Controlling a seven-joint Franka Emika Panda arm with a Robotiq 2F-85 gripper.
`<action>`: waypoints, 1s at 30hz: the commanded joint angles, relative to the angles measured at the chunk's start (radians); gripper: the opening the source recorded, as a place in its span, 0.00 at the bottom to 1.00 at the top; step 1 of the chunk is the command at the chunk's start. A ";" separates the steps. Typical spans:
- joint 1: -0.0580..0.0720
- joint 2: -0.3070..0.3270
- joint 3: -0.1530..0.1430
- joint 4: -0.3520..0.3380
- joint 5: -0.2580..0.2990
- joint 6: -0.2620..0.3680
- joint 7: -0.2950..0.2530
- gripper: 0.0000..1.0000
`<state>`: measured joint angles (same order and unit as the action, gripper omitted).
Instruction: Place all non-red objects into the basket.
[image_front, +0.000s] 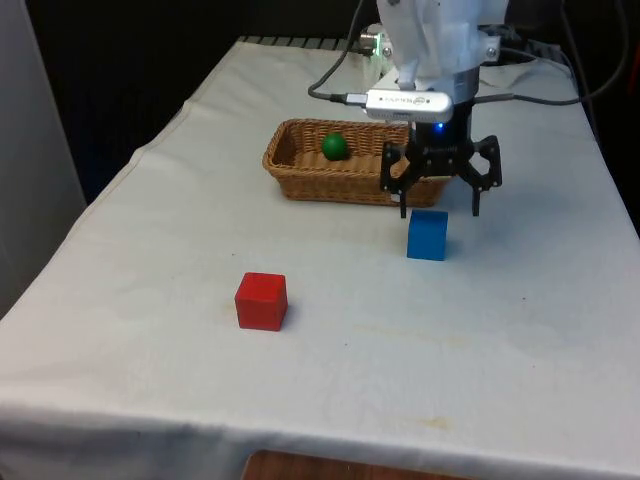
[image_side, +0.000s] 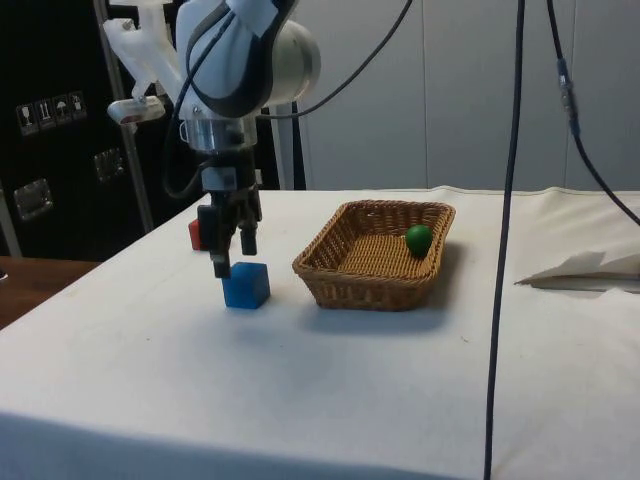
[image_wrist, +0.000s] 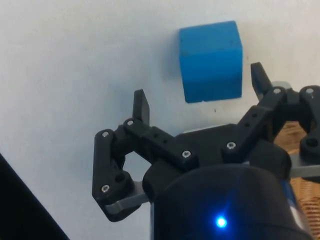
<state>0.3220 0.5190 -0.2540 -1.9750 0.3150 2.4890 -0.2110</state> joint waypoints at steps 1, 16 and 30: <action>-0.001 0.020 0.001 0.022 0.002 -0.010 0.012 1.00; -0.002 0.089 -0.010 0.089 -0.002 -0.046 0.030 1.00; -0.005 0.124 -0.009 0.096 0.001 -0.042 0.027 1.00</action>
<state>0.3180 0.6440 -0.2630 -1.8800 0.3150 2.4520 -0.1840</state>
